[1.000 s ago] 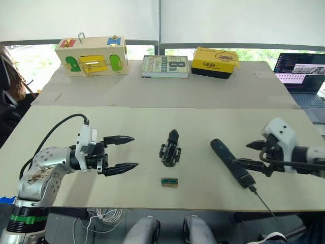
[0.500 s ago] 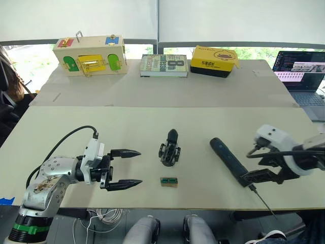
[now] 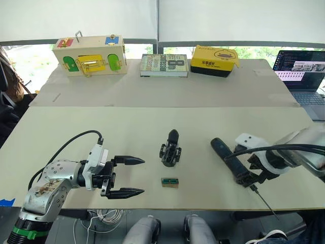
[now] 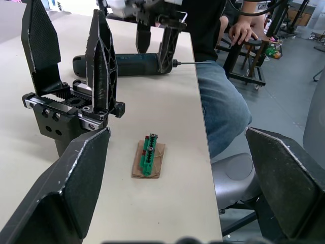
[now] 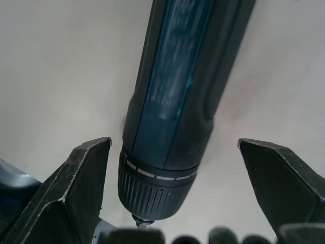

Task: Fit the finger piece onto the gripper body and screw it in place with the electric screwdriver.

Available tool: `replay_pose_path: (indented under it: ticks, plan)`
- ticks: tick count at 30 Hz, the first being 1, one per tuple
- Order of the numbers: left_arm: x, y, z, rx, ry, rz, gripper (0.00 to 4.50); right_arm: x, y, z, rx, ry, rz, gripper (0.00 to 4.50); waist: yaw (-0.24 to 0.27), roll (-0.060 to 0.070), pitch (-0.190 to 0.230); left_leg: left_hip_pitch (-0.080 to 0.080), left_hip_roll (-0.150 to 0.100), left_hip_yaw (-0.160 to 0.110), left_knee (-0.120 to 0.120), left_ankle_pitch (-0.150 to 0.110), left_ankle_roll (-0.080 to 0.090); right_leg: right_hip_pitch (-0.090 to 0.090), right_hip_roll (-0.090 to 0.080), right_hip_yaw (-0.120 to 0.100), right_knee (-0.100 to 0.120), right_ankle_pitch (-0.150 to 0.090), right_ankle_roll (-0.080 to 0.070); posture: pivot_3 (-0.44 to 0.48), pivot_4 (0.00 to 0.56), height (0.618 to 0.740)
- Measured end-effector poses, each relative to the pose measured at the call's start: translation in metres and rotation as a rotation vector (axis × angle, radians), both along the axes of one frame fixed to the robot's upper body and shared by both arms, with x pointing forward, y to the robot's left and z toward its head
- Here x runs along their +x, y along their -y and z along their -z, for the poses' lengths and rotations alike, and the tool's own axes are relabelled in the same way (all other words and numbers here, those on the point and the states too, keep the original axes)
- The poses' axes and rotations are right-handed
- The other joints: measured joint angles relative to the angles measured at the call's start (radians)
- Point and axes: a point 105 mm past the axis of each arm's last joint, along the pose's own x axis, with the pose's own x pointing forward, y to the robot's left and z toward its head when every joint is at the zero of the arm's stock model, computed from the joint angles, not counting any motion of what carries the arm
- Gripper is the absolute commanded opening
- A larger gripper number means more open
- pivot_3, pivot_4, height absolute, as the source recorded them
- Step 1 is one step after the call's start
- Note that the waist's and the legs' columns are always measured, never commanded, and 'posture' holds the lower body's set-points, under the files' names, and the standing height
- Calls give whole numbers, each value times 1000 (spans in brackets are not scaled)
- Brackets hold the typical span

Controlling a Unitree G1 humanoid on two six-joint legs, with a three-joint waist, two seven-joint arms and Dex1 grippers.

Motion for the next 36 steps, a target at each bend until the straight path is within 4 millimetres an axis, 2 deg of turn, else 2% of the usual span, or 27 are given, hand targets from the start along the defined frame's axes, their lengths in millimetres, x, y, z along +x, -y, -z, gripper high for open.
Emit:
replay_pose_path:
  ticks: [6,9,12,17,25,28,31,33,36]
  plan:
    - [-2,1,0,7,2,5,4500,5,-4,6,18,-8,22,4432,-4,-5,-2,3,1,1,0,0,0,3,1,1,0,0,0,0,150,740]
    - [-2,1,0,7,3,5,4500,10,-3,7,24,1,41,4432,-5,-8,-3,5,1,1,0,0,0,4,2,3,-1,-1,7,0,150,740]
    - [-2,0,0,8,2,5,4500,11,-1,7,19,5,48,3620,-3,-8,-3,5,1,2,1,0,-1,4,2,3,0,-1,8,0,150,740]
    - [-2,1,3,23,-2,1,4500,12,4,8,5,20,55,1925,-2,-9,-4,5,1,2,1,0,0,3,3,3,-1,4,1,0,150,740]
    - [-6,0,7,31,-5,1,4500,10,9,7,86,86,28,1902,-1,-10,-4,4,1,3,1,0,0,2,4,4,-1,4,2,0,150,740]
    - [-5,-7,14,62,5,-25,4500,9,9,-11,236,173,37,1902,1,-4,-2,3,1,4,1,0,0,1,3,5,0,4,2,0,150,740]
    - [-4,-10,19,61,9,-49,4500,16,7,-42,421,365,26,1902,3,-3,-2,3,2,4,1,0,0,2,4,5,-1,4,1,0,150,740]
    - [-4,-13,26,48,-14,-78,4500,16,0,-66,632,513,-14,1902,5,-3,-2,3,2,4,1,-1,1,2,7,5,-1,4,1,0,150,740]
    - [0,-18,33,61,-20,-114,4500,9,-10,-91,820,675,-45,1902,8,-3,-1,3,3,4,1,-1,1,2,7,6,-1,4,1,0,150,740]
